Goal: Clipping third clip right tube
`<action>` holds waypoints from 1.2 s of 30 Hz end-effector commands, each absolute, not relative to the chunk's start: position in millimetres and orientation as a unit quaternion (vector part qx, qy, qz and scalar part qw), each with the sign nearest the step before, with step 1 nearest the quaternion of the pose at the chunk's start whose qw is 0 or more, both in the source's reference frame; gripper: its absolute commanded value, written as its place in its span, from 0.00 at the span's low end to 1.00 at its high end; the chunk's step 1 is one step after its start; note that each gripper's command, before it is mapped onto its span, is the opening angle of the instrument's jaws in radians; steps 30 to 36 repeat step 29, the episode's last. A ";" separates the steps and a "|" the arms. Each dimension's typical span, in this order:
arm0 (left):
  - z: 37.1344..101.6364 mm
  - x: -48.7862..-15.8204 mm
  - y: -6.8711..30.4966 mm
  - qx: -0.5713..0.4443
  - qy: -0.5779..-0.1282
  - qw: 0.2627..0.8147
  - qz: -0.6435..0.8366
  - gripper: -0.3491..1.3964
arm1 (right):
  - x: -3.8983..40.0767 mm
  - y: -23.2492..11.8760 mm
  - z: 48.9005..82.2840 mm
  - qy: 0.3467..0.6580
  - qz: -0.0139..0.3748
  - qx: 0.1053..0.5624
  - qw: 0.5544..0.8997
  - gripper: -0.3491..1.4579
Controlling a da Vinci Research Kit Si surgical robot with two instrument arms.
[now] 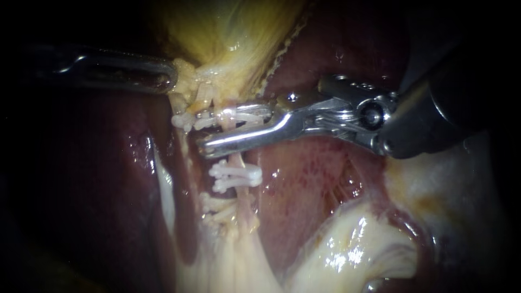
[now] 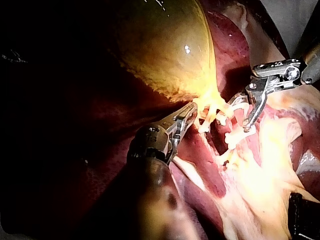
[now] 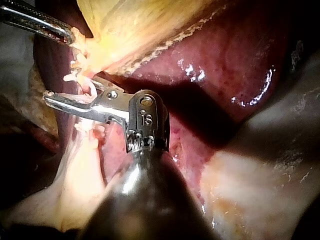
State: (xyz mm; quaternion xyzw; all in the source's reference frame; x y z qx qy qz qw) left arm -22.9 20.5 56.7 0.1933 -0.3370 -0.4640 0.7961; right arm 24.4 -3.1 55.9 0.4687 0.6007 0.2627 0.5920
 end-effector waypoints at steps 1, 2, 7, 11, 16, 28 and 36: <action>56.8 -22.9 20.5 0.193 -0.337 0.796 -0.464 0.00 | 24.3 -3.2 56.0 0.603 0.259 0.465 0.594 0.40; 56.8 -22.9 20.5 0.193 -0.337 0.796 -0.464 0.00 | 24.3 -3.2 56.0 0.606 0.255 0.462 0.596 0.36; 56.8 -23.0 20.5 0.193 -0.337 0.796 -0.464 0.00 | 23.8 -3.2 55.9 0.612 0.245 0.454 0.600 0.13; 56.8 -23.1 20.5 0.193 -0.337 0.796 -0.464 0.00 | 23.9 -3.3 56.1 0.612 0.245 0.453 0.600 0.04; 56.8 -23.0 20.5 0.193 -0.337 0.796 -0.464 0.00 | 23.9 -3.3 56.3 0.612 0.245 0.453 0.600 0.00; 56.8 -23.0 20.6 0.193 -0.337 0.796 -0.464 0.00 | 23.7 -3.2 56.5 0.611 0.246 0.455 0.600 0.00; 56.8 -23.0 20.6 0.193 -0.337 0.796 -0.464 0.00 | 23.7 -3.2 56.5 0.611 0.246 0.455 0.600 0.00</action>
